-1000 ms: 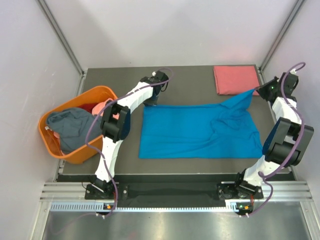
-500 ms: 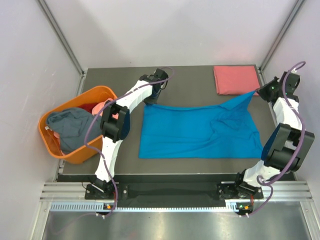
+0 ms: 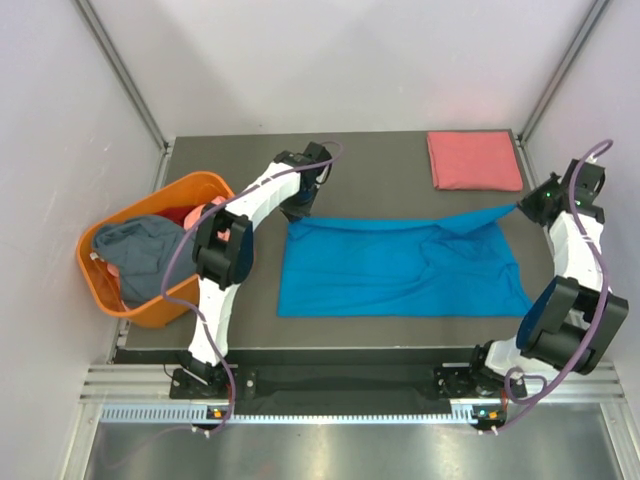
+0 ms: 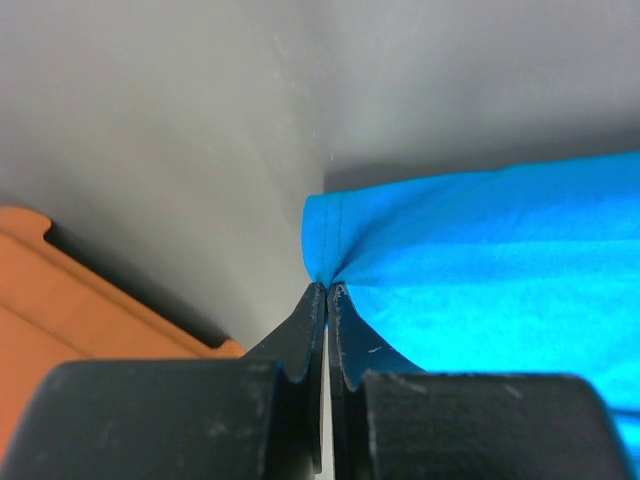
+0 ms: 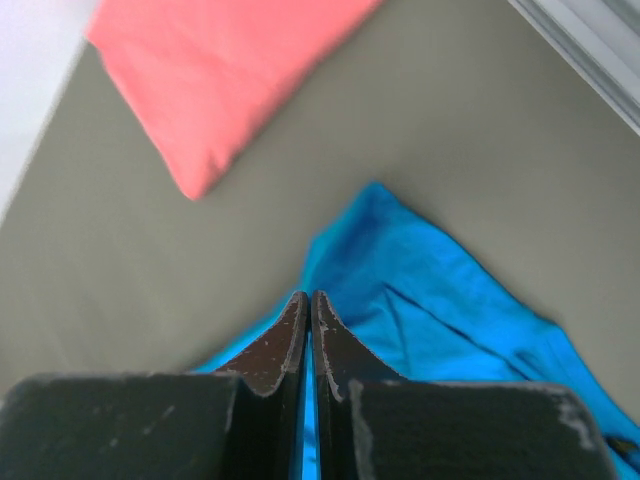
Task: Fold and stack the t-shirts
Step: Fold the tshirt
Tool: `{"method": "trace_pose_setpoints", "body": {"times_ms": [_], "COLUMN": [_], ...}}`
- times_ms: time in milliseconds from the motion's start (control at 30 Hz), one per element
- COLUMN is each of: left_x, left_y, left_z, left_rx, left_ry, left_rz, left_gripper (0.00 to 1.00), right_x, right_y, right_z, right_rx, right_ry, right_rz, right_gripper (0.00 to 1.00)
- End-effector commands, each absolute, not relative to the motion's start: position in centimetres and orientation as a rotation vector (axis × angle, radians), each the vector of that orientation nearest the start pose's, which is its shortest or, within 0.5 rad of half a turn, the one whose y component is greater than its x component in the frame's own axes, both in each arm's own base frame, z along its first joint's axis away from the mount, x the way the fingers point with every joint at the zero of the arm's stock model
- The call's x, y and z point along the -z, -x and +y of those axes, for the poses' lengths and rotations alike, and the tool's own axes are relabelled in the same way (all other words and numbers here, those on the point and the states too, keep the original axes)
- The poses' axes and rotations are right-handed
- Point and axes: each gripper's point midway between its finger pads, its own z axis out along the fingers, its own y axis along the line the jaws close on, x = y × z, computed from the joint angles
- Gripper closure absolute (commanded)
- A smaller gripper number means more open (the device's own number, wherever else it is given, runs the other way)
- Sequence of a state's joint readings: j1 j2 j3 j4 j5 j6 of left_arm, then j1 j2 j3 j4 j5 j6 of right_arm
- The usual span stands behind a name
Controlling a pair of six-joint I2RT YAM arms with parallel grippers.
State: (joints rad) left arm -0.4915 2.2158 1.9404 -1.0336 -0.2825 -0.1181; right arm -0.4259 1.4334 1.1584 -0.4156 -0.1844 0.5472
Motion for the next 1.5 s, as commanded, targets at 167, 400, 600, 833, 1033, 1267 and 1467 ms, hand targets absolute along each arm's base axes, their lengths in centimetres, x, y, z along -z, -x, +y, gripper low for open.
{"method": "trace_pose_setpoints", "body": {"times_ms": [167, 400, 600, 833, 1033, 1267, 1467], "left_x": [-9.4, -8.8, -8.7, -10.7, -10.5, -8.7, -8.6], "left_y": [-38.4, -36.7, -35.6, -37.8, -36.8, -34.6, -33.8], "left_z": [-16.2, -15.8, -15.7, -15.7, -16.4, -15.4, -15.2], "left_rx": [-0.246, -0.248, -0.265, -0.406, -0.394, -0.414, -0.398], "left_ry": [-0.397, -0.415, -0.437, -0.437, -0.481, -0.533, -0.541], "left_rz": [2.834, 2.869, 2.873, 2.694, 2.696, 2.766, 2.774], "left_gripper": [1.0, 1.0, 1.0, 1.0, 1.0, 1.0, 1.0], "right_x": [-17.9, -17.9, -17.1, -16.5, -14.2, -12.9, -13.1], "right_y": [-33.8, -31.9, -29.4, -27.7, -25.6, -23.2, -22.2], "right_z": [-12.6, -12.4, -12.8, -12.6, -11.8, -13.0, -13.6], "right_rx": [-0.191, -0.174, -0.133, -0.125, -0.115, -0.023, 0.023], "right_ry": [-1.008, -1.039, -1.097, -1.12, -1.195, -1.303, -1.324], "right_rz": [2.097, 2.108, 2.126, 2.124, 2.167, 2.154, 2.131], "right_gripper": [1.0, 1.0, 1.0, 1.0, 1.0, 1.0, 1.0]}}
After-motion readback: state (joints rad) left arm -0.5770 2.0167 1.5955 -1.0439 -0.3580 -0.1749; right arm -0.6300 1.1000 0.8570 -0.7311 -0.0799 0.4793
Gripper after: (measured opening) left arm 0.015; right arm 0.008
